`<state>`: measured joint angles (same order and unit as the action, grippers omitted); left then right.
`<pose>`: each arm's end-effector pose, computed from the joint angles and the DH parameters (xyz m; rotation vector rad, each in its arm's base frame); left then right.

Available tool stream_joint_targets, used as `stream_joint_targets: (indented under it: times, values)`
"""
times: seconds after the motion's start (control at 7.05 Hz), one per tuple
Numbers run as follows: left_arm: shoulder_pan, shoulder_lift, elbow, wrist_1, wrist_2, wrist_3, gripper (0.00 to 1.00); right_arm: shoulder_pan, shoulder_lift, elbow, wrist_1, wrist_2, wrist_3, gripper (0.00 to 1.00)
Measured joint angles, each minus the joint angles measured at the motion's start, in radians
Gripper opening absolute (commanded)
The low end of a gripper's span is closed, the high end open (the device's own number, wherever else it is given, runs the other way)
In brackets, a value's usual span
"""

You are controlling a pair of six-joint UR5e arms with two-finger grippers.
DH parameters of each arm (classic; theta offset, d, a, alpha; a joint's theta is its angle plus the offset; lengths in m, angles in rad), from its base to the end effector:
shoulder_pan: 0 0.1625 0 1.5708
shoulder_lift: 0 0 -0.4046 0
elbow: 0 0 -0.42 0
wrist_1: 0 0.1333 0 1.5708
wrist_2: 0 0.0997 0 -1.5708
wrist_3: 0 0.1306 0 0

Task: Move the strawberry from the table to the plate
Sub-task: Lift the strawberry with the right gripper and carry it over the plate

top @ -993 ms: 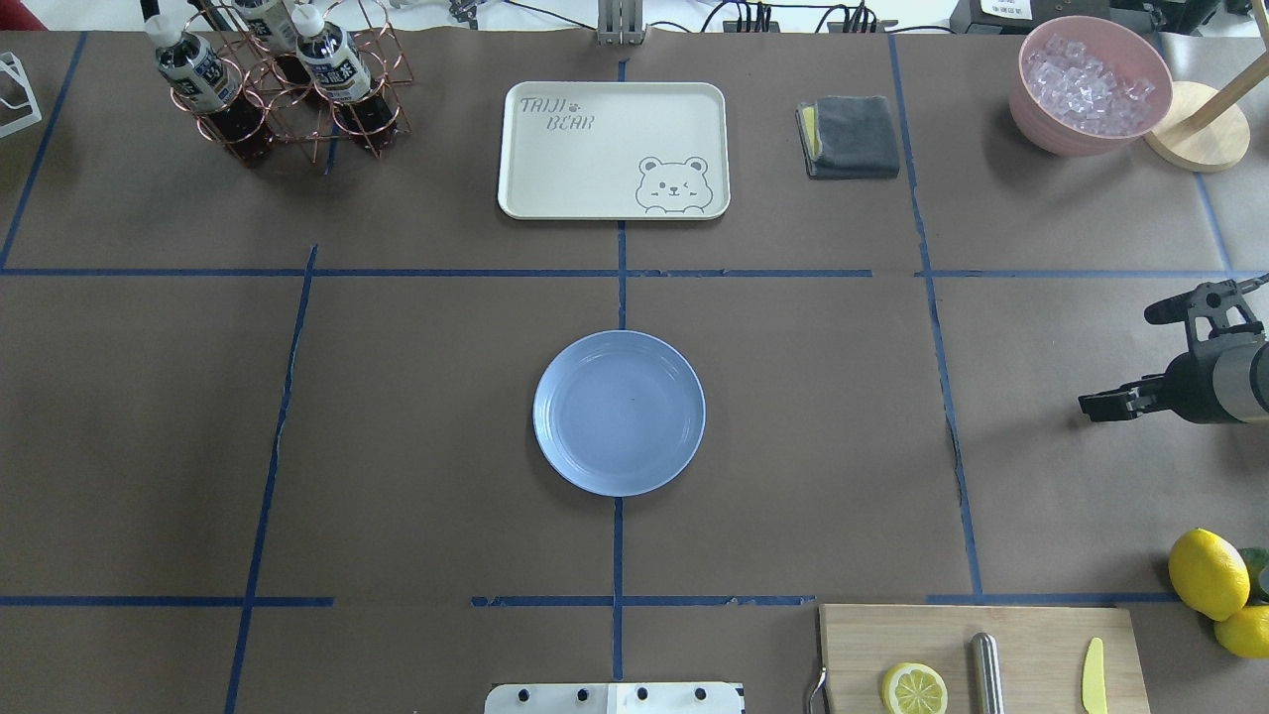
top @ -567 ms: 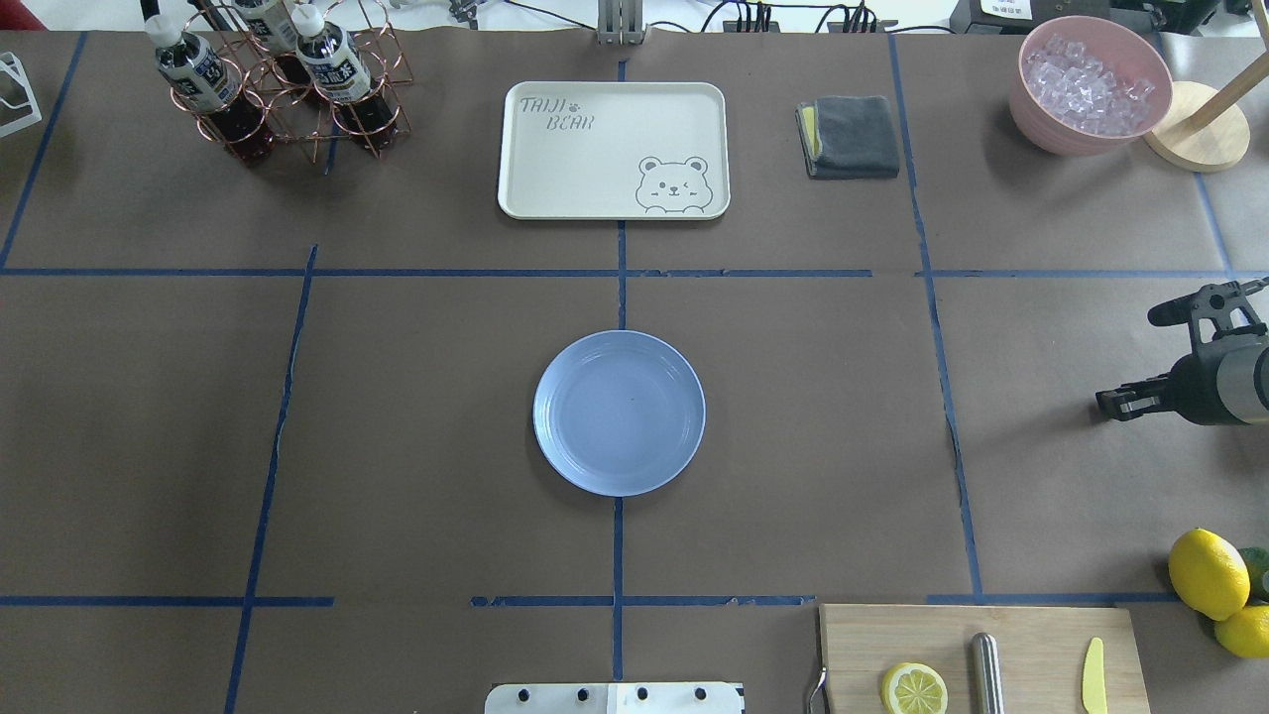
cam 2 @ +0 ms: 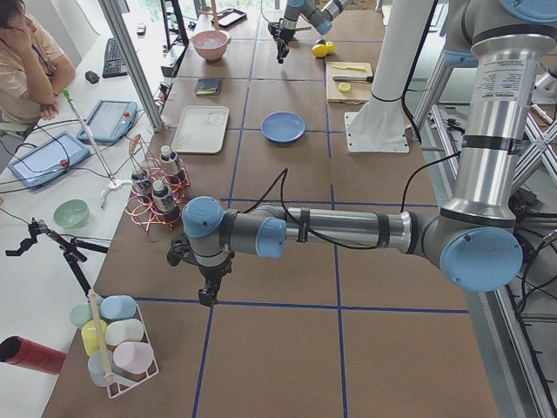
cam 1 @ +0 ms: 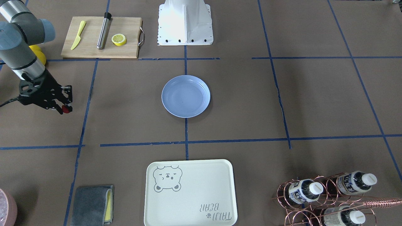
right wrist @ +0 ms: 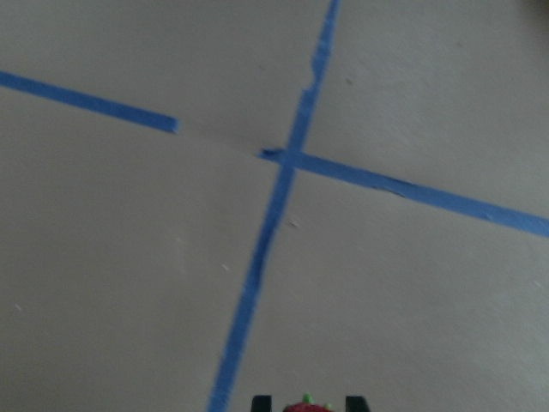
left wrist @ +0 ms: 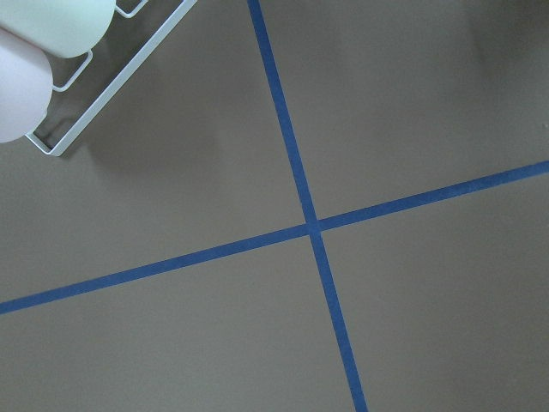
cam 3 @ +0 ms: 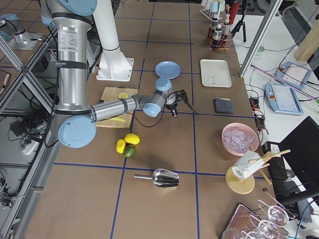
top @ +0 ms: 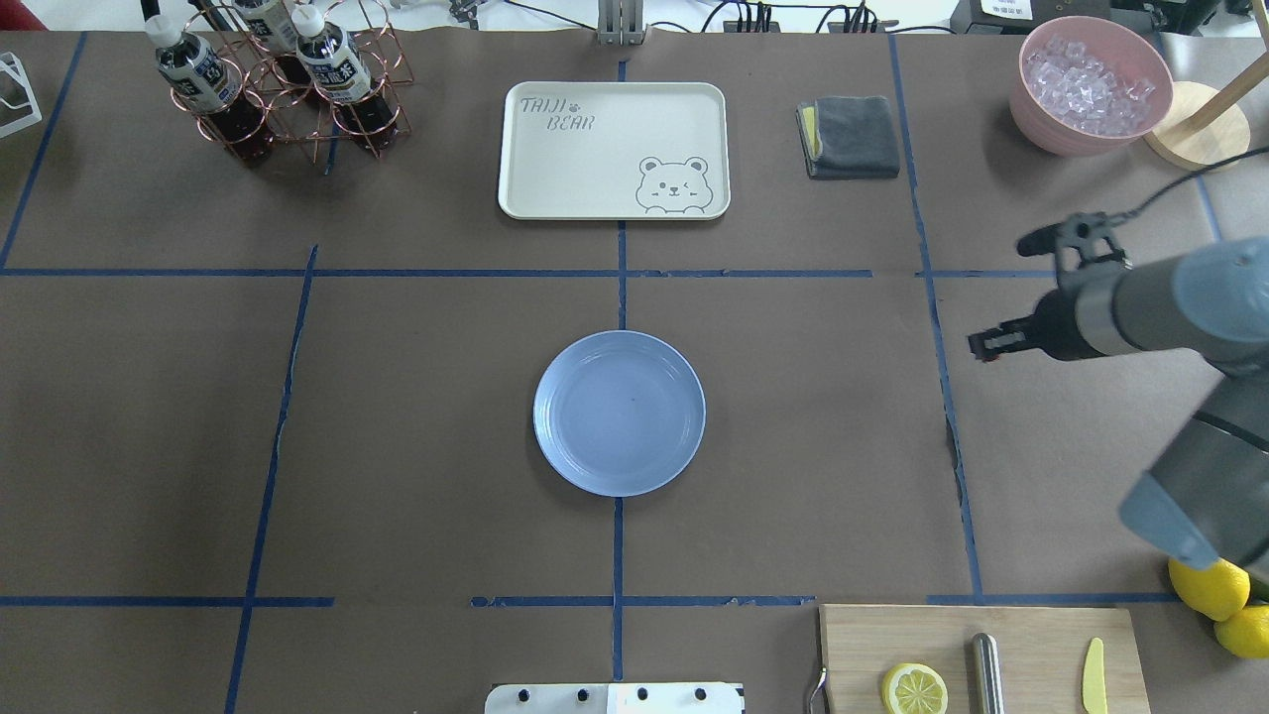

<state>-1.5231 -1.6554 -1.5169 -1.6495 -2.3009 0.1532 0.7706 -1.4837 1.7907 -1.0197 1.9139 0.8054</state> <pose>-0.0193 -0.5653 0.6386 0.1431 0.7245 0.2316 -0.3638 -0.4777 0.4436 0.3587 -0.8344 -0.1423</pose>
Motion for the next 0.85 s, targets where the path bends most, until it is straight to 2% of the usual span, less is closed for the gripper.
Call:
stream_joint_targets:
  times: [0.14, 0.28, 0.43, 0.57, 0.85]
  values:
    - [0.0, 0.003, -0.003, -0.001, 0.0, 0.0, 1.0, -0.042, 0.173, 0.02, -0.209, -0.007, 0.057, 0.0]
    - [0.001, 0.003, -0.007, -0.001, 0.001, -0.001, 1.0, -0.094, 0.336, 0.009, -0.363, -0.033, 0.13, 0.0]
    - [0.002, 0.001, -0.011, 0.0, 0.002, -0.002, 1.0, -0.148, 0.48, -0.044, -0.448, -0.084, 0.207, 0.0]
    - [0.002, -0.001, -0.012, 0.0, 0.002, -0.003, 1.0, -0.201, 0.595, -0.128, -0.481, -0.136, 0.273, 0.0]
    - [0.003, -0.002, -0.014, 0.0, 0.0, -0.003, 1.0, -0.292, 0.72, -0.269, -0.493, -0.226, 0.352, 0.0]
